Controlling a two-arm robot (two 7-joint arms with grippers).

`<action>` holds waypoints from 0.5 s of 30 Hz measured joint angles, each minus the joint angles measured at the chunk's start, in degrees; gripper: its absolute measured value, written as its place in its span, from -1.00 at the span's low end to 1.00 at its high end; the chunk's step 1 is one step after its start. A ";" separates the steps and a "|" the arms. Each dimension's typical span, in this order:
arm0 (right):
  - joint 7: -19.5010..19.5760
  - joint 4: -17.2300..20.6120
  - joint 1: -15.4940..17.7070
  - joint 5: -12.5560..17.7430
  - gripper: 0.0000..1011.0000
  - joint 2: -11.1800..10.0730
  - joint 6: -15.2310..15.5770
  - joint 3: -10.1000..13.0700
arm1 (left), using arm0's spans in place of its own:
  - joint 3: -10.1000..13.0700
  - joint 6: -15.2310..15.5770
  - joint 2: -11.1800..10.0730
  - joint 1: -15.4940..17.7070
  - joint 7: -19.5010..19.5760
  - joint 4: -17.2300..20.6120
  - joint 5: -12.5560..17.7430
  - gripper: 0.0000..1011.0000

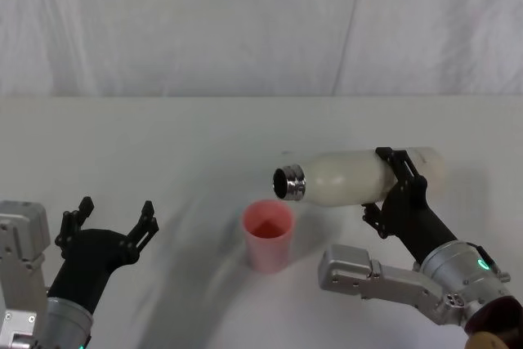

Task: Grasp the thermos with one hand and pour water into the cup lid.

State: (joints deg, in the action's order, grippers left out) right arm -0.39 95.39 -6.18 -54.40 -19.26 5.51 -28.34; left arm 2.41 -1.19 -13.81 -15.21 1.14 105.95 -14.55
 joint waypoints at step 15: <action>0.01 0.08 -0.36 -2.07 0.88 -1.01 1.34 -0.68 | 0.00 0.00 0.00 0.00 0.00 0.00 0.00 0.98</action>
State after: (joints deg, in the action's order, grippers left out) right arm -0.38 95.47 -6.53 -56.48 -20.27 6.85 -29.03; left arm 2.41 -1.19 -13.81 -15.21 1.14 105.95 -14.55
